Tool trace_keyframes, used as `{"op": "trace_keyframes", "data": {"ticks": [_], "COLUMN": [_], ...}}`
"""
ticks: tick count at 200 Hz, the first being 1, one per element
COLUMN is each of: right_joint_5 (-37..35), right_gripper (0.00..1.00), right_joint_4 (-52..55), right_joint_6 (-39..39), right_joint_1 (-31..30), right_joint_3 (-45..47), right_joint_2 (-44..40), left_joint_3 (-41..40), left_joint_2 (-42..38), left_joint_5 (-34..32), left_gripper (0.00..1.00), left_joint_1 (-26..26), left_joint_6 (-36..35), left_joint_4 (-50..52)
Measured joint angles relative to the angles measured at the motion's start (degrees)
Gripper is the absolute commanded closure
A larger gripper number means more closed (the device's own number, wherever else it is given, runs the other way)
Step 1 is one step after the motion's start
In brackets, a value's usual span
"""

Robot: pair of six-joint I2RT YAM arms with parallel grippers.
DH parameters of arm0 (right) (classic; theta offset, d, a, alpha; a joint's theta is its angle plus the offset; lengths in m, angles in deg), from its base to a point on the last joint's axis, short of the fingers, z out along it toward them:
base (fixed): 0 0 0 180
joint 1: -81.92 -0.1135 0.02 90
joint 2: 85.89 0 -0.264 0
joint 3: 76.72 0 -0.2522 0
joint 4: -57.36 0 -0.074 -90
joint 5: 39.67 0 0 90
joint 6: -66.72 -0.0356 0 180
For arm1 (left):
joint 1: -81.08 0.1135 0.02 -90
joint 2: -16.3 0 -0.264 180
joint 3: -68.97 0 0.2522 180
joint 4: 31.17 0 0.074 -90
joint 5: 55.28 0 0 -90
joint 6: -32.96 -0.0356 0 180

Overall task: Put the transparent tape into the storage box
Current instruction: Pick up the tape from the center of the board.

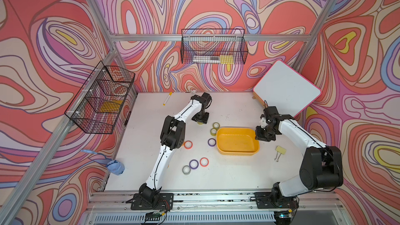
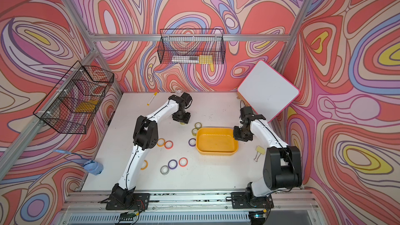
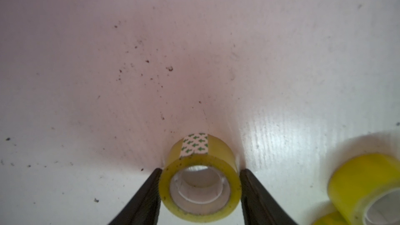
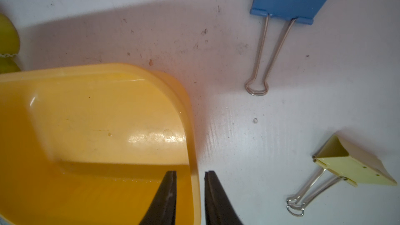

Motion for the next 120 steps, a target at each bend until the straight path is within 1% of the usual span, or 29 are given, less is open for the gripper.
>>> {"op": "trace_keyframes", "data": {"ticks": [94,120], "right_joint_5": [0.3,0.4], "right_gripper": [0.75,0.75], "right_joint_4": [-0.4,-0.7], "right_joint_6": [0.6,0.6], "right_joint_1": [0.0,0.0], "right_joint_3": [0.0,0.0], "right_joint_2": [0.0,0.0], "left_joint_3": [0.0,-1.2], "left_joint_2": [-0.1,-1.4], "left_joint_5": [0.0,0.0], "left_gripper": [0.43,0.43], "left_joint_1": [0.0,-0.1], "left_joint_6": [0.0,0.0], "left_joint_4": [0.8,0.9]}}
